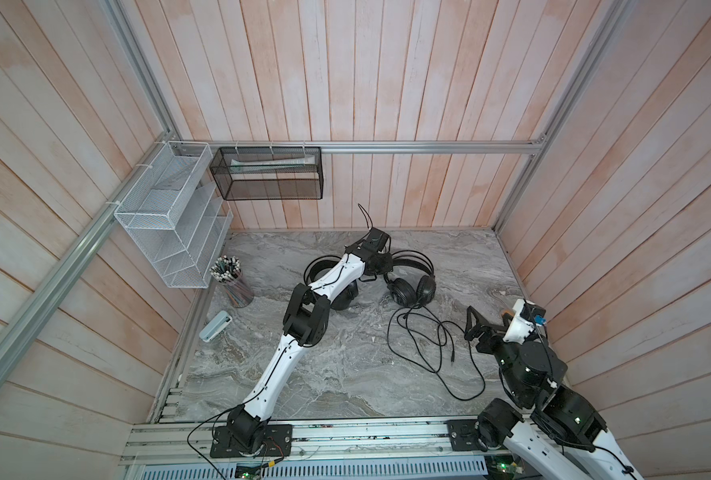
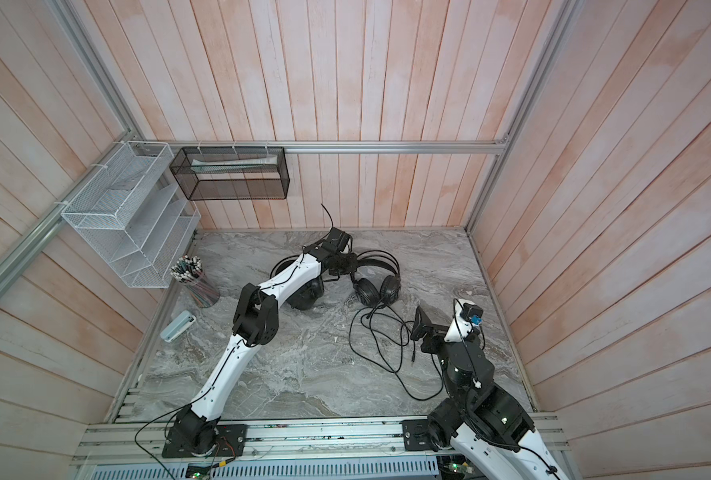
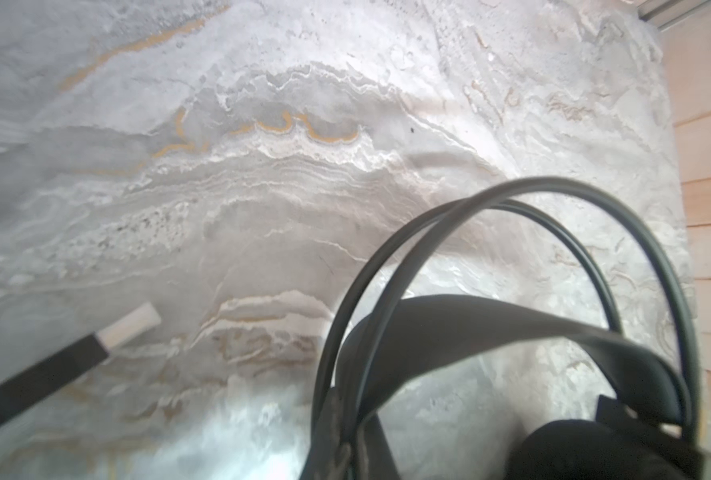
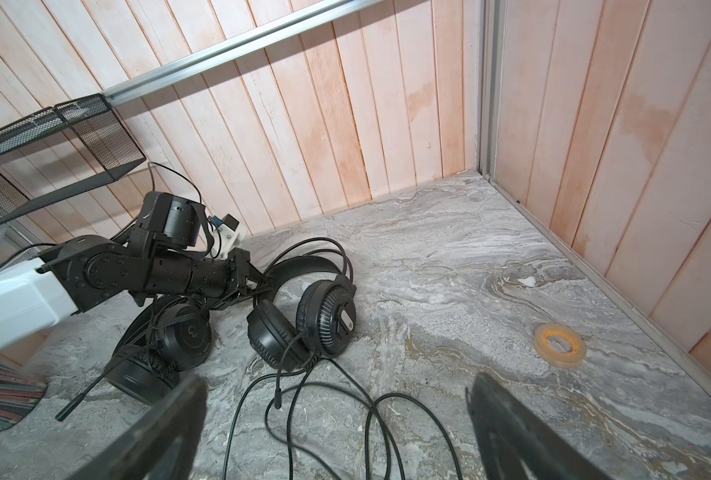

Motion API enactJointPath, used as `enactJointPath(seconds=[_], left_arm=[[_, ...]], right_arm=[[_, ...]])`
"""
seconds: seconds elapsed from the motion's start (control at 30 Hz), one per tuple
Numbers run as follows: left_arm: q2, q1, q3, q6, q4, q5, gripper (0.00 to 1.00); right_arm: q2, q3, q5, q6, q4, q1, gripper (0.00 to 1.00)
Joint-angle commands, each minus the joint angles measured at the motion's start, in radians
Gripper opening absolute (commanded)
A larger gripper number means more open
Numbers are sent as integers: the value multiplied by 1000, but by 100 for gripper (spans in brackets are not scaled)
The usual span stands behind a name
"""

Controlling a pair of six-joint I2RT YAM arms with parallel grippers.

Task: Wrap the headphones
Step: 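Grasp the second black headphones' headband with the left gripper and drag it toward the robot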

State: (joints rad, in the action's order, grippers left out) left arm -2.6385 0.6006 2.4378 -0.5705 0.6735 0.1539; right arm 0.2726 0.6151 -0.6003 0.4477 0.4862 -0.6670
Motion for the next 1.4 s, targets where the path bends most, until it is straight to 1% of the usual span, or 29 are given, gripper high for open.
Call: enactJointPath(seconds=[0.0, 0.13, 0.27, 0.43, 0.5, 0.57, 0.67, 0.7, 0.83, 0.9, 0.97, 1.03, 1.13, 1.2, 1.37], left_arm=[[82, 1, -27, -47, -35, 7, 0], [169, 7, -95, -108, -79, 9, 0], [315, 32, -249, -205, -164, -26, 0], [540, 107, -511, -335, -277, -158, 0], [641, 146, -643, -381, -334, -208, 0], [732, 167, -775, -439, -371, -246, 0], [879, 192, -995, -550, -444, -268, 0], [933, 211, -1067, -573, -466, -297, 0], [1124, 300, -1263, -637, -494, -443, 0], [1212, 374, -1354, -668, -517, -520, 0], [1269, 437, -1402, -718, -472, -583, 0], [1319, 474, -1451, -794, -415, -627, 0], [1396, 518, -1555, -902, -391, -642, 0], [1440, 547, -1613, -991, -344, -660, 0], [1499, 630, -1721, -1183, -249, -690, 0]], right_arm=[[1, -12, -7, -4, -9, -7, 100], [14, -12, -7, -5, -8, -7, 100], [33, -10, -7, -5, -6, -8, 100], [40, -9, -6, -5, -5, -8, 99], [38, -8, -7, -5, -3, -7, 99], [37, -8, -8, -5, -3, -9, 99], [35, -7, -4, -8, -5, -10, 99], [36, -9, -1, -8, -6, -10, 99], [37, -7, 11, -13, -10, -11, 99], [38, -8, 18, -15, -12, -12, 99], [40, -7, 23, -17, -14, -12, 99], [40, -8, 26, -18, -14, -12, 99], [40, -8, 35, -20, -17, -13, 98], [42, -10, 42, -22, -19, -15, 98], [54, -9, 60, -29, -22, -19, 98]])
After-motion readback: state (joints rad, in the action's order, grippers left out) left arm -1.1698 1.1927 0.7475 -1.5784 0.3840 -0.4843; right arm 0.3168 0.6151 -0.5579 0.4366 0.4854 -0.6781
